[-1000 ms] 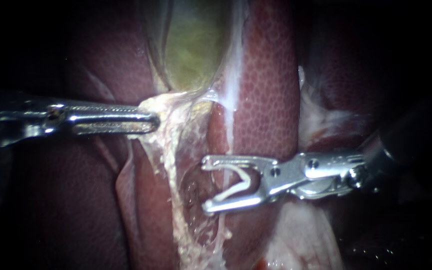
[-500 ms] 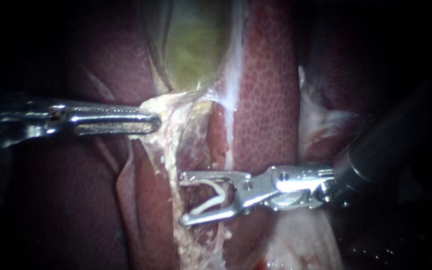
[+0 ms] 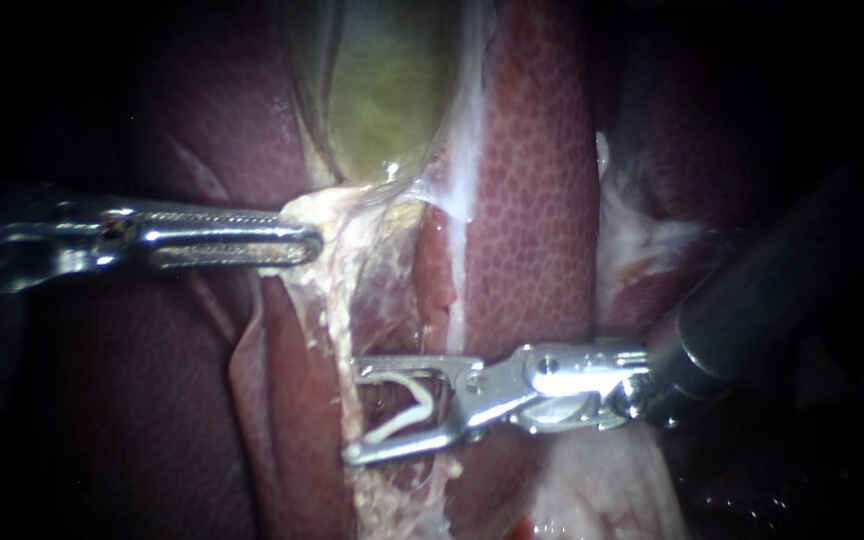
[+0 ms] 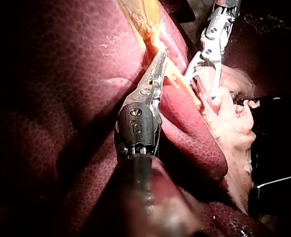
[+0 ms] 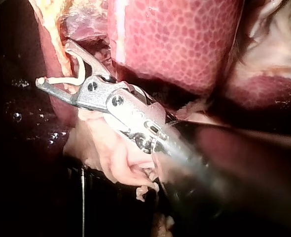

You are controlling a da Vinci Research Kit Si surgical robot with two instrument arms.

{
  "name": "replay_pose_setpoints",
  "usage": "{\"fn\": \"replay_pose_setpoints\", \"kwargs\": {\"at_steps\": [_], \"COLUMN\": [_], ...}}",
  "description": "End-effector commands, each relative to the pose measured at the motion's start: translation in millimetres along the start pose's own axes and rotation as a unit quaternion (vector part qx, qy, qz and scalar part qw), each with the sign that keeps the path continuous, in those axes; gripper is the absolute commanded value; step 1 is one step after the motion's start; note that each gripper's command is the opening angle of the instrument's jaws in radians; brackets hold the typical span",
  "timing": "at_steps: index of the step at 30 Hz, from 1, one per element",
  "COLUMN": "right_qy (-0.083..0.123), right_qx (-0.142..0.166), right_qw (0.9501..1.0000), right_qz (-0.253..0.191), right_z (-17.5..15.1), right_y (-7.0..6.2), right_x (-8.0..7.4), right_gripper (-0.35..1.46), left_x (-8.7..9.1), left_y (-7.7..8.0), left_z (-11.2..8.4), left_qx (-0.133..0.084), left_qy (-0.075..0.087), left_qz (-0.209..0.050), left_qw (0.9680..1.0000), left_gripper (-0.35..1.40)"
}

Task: Clipping first clip left tube

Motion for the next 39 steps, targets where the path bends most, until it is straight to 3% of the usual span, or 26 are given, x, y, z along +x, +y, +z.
{"fn": "replay_pose_setpoints", "kwargs": {"at_steps": [1,19,35,37,39], "right_qy": [0.000,-0.006,-0.008,-0.009,-0.013], "right_qx": [0.001,0.031,0.030,0.040,0.068], "right_qw": [1.0000,0.9992,0.9989,0.9983,0.9948], "right_qz": [0.000,0.024,0.035,0.041,0.074], "right_z": [0.2,3.3,4.3,4.1,3.6], "right_y": [0.0,-0.5,0.0,0.1,0.2], "right_x": [-0.1,-2.4,-2.5,-2.6,-2.8], "right_gripper": [0.60,0.60,0.57,0.49,0.09], "left_x": [0.0,0.1,0.3,0.3,0.3], "left_y": [0.0,0.2,0.0,-0.1,-0.1], "left_z": [0.0,0.2,0.4,0.4,0.4], "left_qx": [0.000,-0.001,-0.002,-0.002,-0.002], "left_qy": [0.000,0.000,-0.002,-0.002,-0.002], "left_qz": [0.000,0.000,0.000,0.000,0.000], "left_qw": [1.0000,1.0000,1.0000,1.0000,1.0000], "left_gripper": [-0.35,-0.35,-0.35,-0.35,-0.35]}}
